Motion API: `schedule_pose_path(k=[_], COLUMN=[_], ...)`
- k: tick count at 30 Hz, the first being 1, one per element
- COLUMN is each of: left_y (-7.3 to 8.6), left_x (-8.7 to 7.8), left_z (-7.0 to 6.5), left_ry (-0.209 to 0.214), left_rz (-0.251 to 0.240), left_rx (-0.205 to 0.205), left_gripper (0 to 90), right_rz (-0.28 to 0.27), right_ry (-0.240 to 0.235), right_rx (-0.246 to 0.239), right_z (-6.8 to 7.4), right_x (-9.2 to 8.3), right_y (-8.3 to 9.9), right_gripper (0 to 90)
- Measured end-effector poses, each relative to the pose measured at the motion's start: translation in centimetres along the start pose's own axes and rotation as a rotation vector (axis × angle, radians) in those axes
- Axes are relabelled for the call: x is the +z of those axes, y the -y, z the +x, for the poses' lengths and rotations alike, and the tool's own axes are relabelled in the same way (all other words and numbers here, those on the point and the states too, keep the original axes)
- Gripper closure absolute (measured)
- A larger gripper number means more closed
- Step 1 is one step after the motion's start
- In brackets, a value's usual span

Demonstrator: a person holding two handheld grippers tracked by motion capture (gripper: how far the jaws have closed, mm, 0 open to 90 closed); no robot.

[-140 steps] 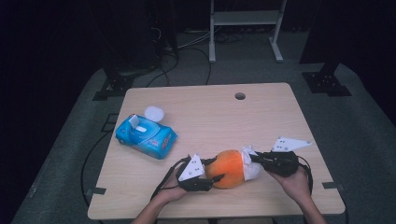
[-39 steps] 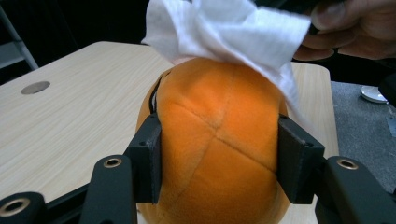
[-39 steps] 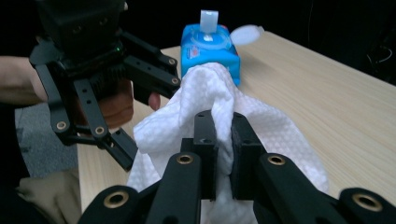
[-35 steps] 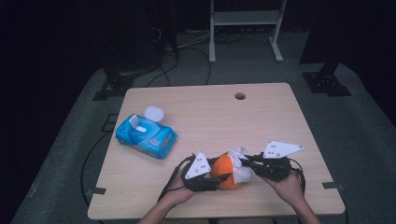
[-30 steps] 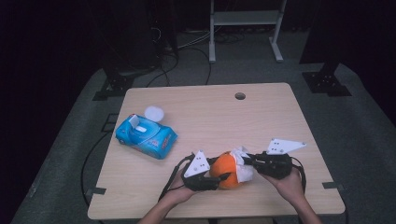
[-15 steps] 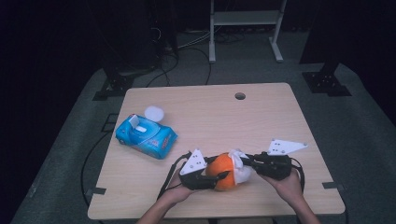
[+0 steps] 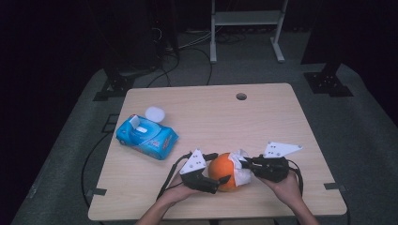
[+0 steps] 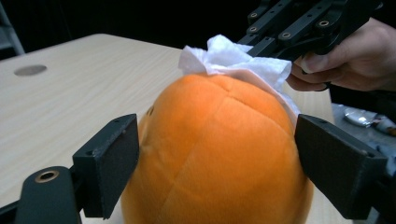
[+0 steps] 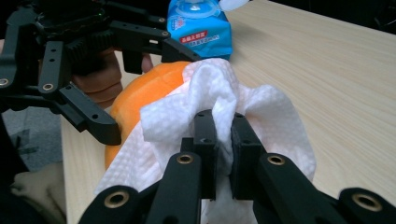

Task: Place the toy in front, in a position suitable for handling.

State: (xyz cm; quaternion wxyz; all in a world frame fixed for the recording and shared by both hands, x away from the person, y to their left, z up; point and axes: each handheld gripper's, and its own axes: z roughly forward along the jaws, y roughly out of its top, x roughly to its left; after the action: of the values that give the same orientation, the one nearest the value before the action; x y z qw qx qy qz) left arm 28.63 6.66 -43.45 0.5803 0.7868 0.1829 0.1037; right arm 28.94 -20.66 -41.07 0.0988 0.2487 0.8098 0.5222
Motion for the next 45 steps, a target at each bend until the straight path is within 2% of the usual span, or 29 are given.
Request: schedule_pose_path(k=[2,5,7,9,10,12,14,15,17,19,21,22,24,26,29,30,32,34,36,37,38,39,40,42,44,45], left_y=[-0.2,-0.5,-0.4,-0.3,-0.3,0.0,0.4,0.5,0.7,0.7,0.7,0.7,0.7,0.7,0.7,0.7,0.7,0.8,0.8,0.8,0.8,0.8,0.8,0.9,0.9,0.9], left_x=[0.1,0.1,0.0,0.0,0.0,0.3,0.5,0.6,0.7,0.7,0.9,0.9,0.9,0.8,0.8,0.9,1.0,1.0,0.9,0.9,0.9,0.8,0.8,0.8,0.8,0.8], left_z=[-0.3,-0.9,-1.0,-0.8,-0.7,-0.5,-0.3,-0.3,-0.6,-0.9,-1.1,-1.1,-1.1,-1.0,-1.0,-0.9,-0.9,-0.8,-0.8,-0.7,-0.7,-0.7,-0.7,-0.7,-0.7,-0.6], left_ry=[-0.005,0.012,0.038,0.037,0.027,0.006,0.012,0.014,0.01,0.004,-0.007,-0.01,-0.012,-0.013,-0.012,-0.012,-0.009,-0.007,-0.008,-0.006,-0.005,-0.005,-0.007,-0.007,-0.005,-0.004], left_rz=[0.007,0.034,0.031,0.023,0.02,0.025,0.03,0.022,0.027,0.034,0.033,0.032,0.037,0.038,0.037,0.035,0.032,0.032,0.027,0.029,0.028,0.028,0.03,0.027,0.027,0.027], left_rx=[-0.013,0.03,0.037,0.038,0.034,0.037,0.027,0.021,0.052,0.08,0.08,0.076,0.08,0.071,0.063,0.056,0.052,0.05,0.04,0.039,0.038,0.039,0.04,0.037,0.033,0.034], left_gripper=[19.7,21.6,23.6,23.9,23.3,15.5,11.8,12.6,21.8,29.5,32.3,32.7,32.8,32.8,32.6,32.4,32.1,32.1,32.1,32.2,32.3,32.6,32.8,32.9,32.9,32.9], right_rz=[-0.001,0.006,0.009,0.006,0.004,0.004,0.005,0.005,0.006,-0.019,-0.073,-0.083,-0.052,-0.044,-0.014,0.001,0.002,-0.021,-0.055,-0.051,-0.04,-0.031,-0.033,-0.014,-0.001,0.012], right_ry=[0.02,0.057,0.073,0.069,0.066,0.068,0.066,0.064,0.067,0.067,0.02,-0.002,0.022,0.018,0.069,0.095,0.109,0.088,0.029,0.016,0.029,0.033,0.032,0.064,0.082,0.098], right_rx=[0.0,-0.001,0.005,0.02,0.024,0.019,0.017,0.019,0.014,-0.009,-0.015,-0.024,-0.072,-0.044,0.002,0.001,-0.008,-0.032,-0.062,-0.076,-0.101,-0.102,-0.087,-0.057,0.005,0.017], right_z=[-0.1,-0.3,-0.6,-0.9,-0.9,-0.8,-0.8,-0.8,-0.6,0.0,0.6,0.9,1.5,0.9,-0.5,-0.6,-0.2,0.6,1.5,1.9,2.1,2.1,1.7,0.7,-0.4,-0.8], right_x=[0.1,0.2,0.1,0.0,-0.1,0.0,0.0,0.0,-0.1,-0.5,-1.0,-1.1,-0.7,-0.6,-0.8,-0.9,-1.0,-1.0,-0.9,-0.8,-0.6,-0.6,-0.6,-0.8,-1.0,-1.0], right_y=[0.0,-0.1,0.0,0.2,0.2,0.2,0.1,0.1,0.0,-0.6,-1.2,-1.4,-1.6,-1.1,-0.3,-0.2,-0.4,-0.8,-1.2,-1.4,-1.4,-1.4,-1.3,-0.8,-0.2,0.1], right_gripper=[82.8,82.8,82.8,82.7,82.7,82.7,82.7,82.7,82.8,82.9,82.9,82.9,82.9,83.0,83.0,83.0,83.2,83.2,83.2,83.2,83.3,83.3,83.4,83.4,83.4,83.4])
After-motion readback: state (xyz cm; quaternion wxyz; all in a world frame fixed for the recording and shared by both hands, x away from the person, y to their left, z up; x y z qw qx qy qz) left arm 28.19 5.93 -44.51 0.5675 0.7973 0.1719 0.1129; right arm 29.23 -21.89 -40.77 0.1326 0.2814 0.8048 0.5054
